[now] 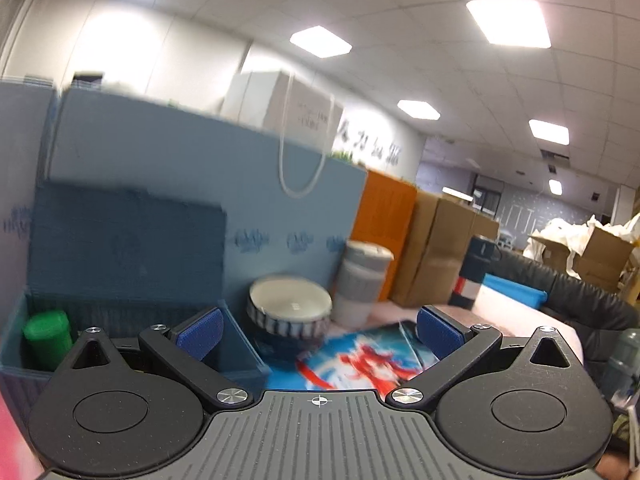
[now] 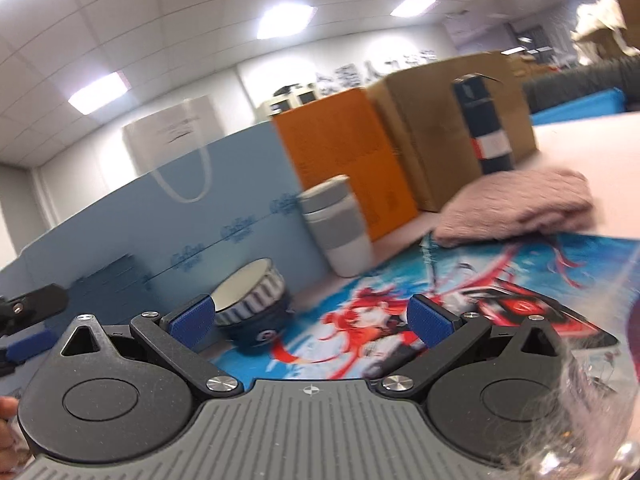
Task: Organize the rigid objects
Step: 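Move the right gripper back toward the desk mat, then lower the left gripper onto a black marker on the mat and close it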
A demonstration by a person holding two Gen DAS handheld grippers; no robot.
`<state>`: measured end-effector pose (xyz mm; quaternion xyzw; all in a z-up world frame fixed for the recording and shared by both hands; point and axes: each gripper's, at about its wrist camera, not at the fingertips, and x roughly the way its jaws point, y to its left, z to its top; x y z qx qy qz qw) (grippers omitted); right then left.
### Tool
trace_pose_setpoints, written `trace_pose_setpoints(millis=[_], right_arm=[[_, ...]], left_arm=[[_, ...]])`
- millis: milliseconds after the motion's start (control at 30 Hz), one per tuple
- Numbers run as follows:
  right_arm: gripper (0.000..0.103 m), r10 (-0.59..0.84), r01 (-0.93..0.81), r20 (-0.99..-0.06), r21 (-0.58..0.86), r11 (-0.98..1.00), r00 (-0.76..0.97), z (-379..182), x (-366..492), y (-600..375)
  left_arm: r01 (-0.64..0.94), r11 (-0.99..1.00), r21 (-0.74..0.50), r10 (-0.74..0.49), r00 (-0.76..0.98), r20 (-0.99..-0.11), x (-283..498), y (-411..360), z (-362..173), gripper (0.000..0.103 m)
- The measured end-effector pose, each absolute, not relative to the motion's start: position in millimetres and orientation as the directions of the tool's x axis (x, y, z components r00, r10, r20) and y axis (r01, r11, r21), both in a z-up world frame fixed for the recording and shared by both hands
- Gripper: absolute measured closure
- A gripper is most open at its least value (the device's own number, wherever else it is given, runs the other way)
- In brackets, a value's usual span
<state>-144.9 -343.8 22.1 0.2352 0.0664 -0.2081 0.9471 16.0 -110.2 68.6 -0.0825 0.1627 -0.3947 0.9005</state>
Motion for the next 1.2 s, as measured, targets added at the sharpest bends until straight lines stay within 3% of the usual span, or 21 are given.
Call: trace_pose_setpoints(millis=[300, 467, 667, 767, 967, 1200], right_arm=[[0.0, -0.389, 0.455, -0.238, 0.505, 0.734, 0.89, 3, -170, -380], [0.0, -0.398, 0.455, -0.226, 0.524, 0.72, 0.889, -1, -181, -391], [0.0, -0.405, 0.459, -0.229, 0.571, 0.681, 0.885, -10, -193, -412], [0.0, -0.395, 0.453, -0.235, 0.597, 0.662, 0.888, -16, -195, -420], [0.0, -0.366, 0.426, -0.228, 0.608, 0.671, 0.902, -20, -193, -426], [0.0, -0.346, 0.358, -0.153, 0.647, 0.673, 0.926, -27, -189, -429]], left_arm=[[0.809, 0.57, -0.14, -0.801, 0.511, -0.311, -20, -162, 59, 0.0], [0.785, 0.583, -0.208, -0.778, 0.465, -0.423, -15, -183, 45, 0.0], [0.781, 0.564, -0.268, -0.776, 0.39, -0.495, -7, -204, 23, 0.0], [0.823, 0.528, -0.212, -0.78, 0.37, -0.504, -12, -219, 17, 0.0], [0.931, 0.357, 0.074, -0.787, 0.342, -0.514, -21, -254, -1, 0.0], [0.952, 0.303, 0.041, -0.782, 0.273, -0.56, 11, -286, -14, 0.002]])
